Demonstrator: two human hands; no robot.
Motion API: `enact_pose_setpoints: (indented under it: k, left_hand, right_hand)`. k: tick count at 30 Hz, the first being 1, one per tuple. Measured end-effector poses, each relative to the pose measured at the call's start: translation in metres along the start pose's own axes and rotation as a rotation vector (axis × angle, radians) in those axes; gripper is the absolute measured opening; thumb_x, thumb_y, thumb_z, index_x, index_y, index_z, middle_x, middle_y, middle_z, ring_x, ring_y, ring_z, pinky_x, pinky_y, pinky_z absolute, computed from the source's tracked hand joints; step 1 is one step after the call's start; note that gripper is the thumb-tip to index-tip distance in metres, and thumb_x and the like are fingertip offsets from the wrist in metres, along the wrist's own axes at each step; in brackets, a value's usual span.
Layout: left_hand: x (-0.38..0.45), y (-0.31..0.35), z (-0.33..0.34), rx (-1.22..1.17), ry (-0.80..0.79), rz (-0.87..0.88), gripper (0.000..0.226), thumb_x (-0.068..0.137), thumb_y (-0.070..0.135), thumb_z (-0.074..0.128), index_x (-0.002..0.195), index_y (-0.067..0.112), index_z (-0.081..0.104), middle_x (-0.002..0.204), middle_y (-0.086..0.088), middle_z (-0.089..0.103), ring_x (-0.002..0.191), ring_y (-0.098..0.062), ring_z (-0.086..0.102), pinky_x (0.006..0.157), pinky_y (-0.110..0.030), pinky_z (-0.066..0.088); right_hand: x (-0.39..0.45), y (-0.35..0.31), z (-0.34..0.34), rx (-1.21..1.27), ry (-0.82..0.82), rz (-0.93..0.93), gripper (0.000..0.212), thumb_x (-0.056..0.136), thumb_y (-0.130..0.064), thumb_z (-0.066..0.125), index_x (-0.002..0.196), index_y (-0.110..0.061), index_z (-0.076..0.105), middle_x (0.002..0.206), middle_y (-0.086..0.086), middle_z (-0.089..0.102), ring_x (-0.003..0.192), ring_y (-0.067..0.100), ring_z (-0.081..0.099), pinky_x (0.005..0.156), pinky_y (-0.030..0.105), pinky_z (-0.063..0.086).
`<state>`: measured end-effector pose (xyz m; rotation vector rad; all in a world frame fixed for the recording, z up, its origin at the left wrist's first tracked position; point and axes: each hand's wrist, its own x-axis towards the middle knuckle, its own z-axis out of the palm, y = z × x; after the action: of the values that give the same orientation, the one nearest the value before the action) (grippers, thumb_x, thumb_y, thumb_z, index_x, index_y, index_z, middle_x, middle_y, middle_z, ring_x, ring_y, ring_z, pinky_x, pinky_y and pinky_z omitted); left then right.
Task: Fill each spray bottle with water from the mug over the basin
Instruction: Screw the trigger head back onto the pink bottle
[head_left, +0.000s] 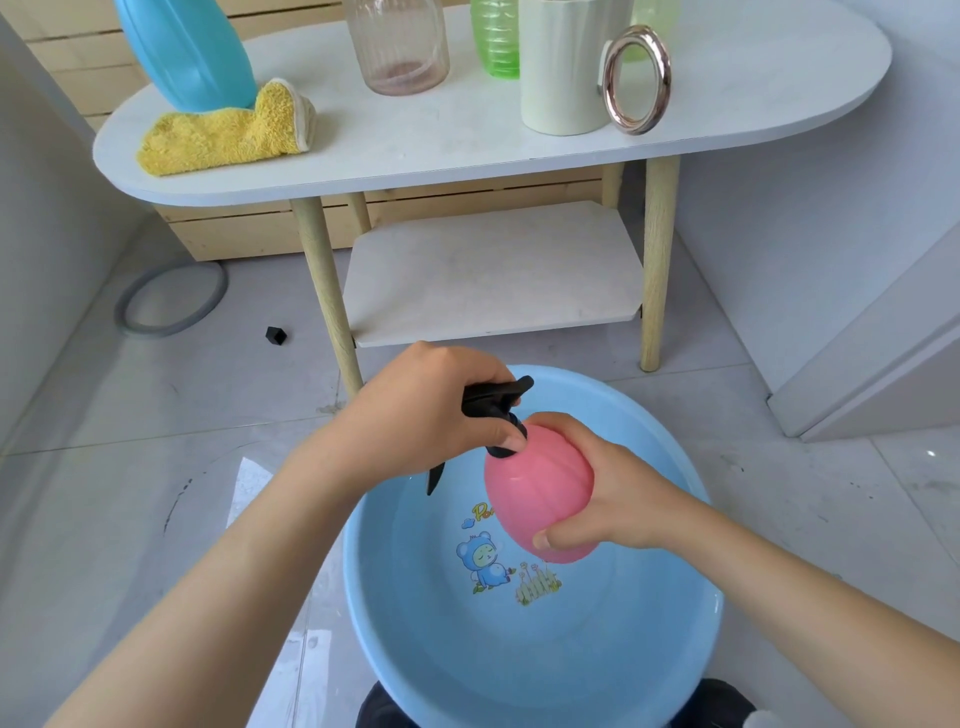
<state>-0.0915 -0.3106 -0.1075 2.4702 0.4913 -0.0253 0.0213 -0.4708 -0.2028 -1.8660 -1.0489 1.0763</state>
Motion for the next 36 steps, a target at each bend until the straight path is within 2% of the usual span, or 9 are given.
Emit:
enact_pose_setpoints:
  k: [6,11,15,19,22,26,31,33,36]
  left_hand:
    - [-0.001,-0.005,-0.001,-0.065,-0.011,0.018,0.027,0.070,0.032,0.081,0.093,0.021,0.072,0.086,0.005,0.070,0.081,-0.011,0.063,0.076,-0.035,0.048]
    - [0.007,-0.013,-0.002,0.029,0.067,0.004,0.040,0.070,0.045,0.078,0.104,0.027,0.069,0.095,0.010,0.067,0.092,-0.009,0.060,0.083,-0.038,0.050]
    - [0.002,-0.017,-0.004,0.066,0.272,0.051,0.073,0.073,0.058,0.067,0.136,0.028,0.046,0.124,0.005,0.053,0.115,-0.012,0.050,0.096,-0.032,0.045]
    - [-0.007,-0.006,-0.014,-0.196,0.349,-0.049,0.093,0.065,0.062,0.060,0.146,0.029,0.026,0.131,0.006,0.046,0.114,-0.003,0.050,0.096,-0.027,0.043]
    - [-0.011,0.008,-0.025,-0.378,0.339,-0.092,0.087,0.074,0.049,0.068,0.146,0.030,0.024,0.123,0.009,0.052,0.109,-0.003,0.056,0.092,-0.028,0.049]
    - [-0.014,0.030,-0.051,-0.429,0.326,-0.081,0.082,0.080,0.040,0.069,0.145,0.030,0.021,0.114,0.010,0.055,0.099,0.001,0.062,0.078,-0.018,0.051]
    - [-0.021,0.040,-0.090,-0.504,0.242,-0.194,0.092,0.076,0.050,0.072,0.147,0.034,0.015,0.111,0.001,0.064,0.098,-0.014,0.066,0.085,-0.042,0.056]
    - [-0.026,0.046,-0.105,-0.566,0.184,-0.250,0.085,0.077,0.050,0.070,0.145,0.031,0.022,0.112,-0.002,0.064,0.102,-0.016,0.064,0.080,-0.040,0.058]
    - [-0.027,0.051,-0.128,-0.637,0.068,-0.291,0.057,0.084,0.050,0.061,0.132,0.023,0.047,0.115,-0.002,0.063,0.103,-0.020,0.064,0.081,-0.043,0.058]
  right_hand:
    - [0.005,0.003,-0.007,0.008,-0.109,0.033,0.086,0.049,-0.035,0.084,0.114,-0.063,0.036,0.115,-0.026,0.051,0.105,0.005,0.055,0.081,0.032,0.056]
    - [0.009,0.000,-0.002,0.064,-0.051,0.025,0.085,0.050,-0.036,0.084,0.118,-0.058,0.038,0.116,-0.025,0.051,0.106,0.005,0.056,0.083,0.034,0.056]
    - [0.009,-0.008,-0.004,0.177,0.072,0.015,0.083,0.047,-0.037,0.084,0.117,-0.054,0.042,0.113,-0.024,0.055,0.103,0.003,0.058,0.083,0.034,0.055]
    - [0.004,-0.028,-0.016,0.280,0.150,-0.015,0.084,0.045,-0.036,0.085,0.116,-0.053,0.043,0.112,-0.018,0.059,0.097,0.002,0.062,0.078,0.029,0.055]
    - [-0.003,-0.049,-0.024,0.321,0.192,-0.032,0.080,0.044,-0.036,0.085,0.108,-0.059,0.044,0.109,-0.018,0.061,0.098,0.006,0.063,0.081,0.032,0.055]
    - [-0.013,-0.089,-0.033,0.336,0.224,-0.074,0.078,0.045,-0.034,0.083,0.109,-0.055,0.044,0.110,-0.015,0.061,0.098,0.008,0.062,0.078,0.029,0.053]
    - [-0.018,-0.141,-0.050,0.310,0.296,-0.138,0.079,0.049,-0.032,0.083,0.117,-0.043,0.045,0.108,-0.014,0.062,0.096,0.008,0.062,0.072,0.024,0.050]
    - [-0.015,-0.160,-0.055,0.309,0.328,-0.163,0.082,0.051,-0.033,0.086,0.121,-0.041,0.043,0.110,-0.014,0.062,0.097,0.007,0.062,0.076,0.027,0.052]
    - [-0.002,-0.187,-0.060,0.317,0.377,-0.197,0.089,0.052,-0.036,0.089,0.122,-0.041,0.034,0.112,-0.013,0.057,0.099,0.008,0.060,0.080,0.032,0.052]
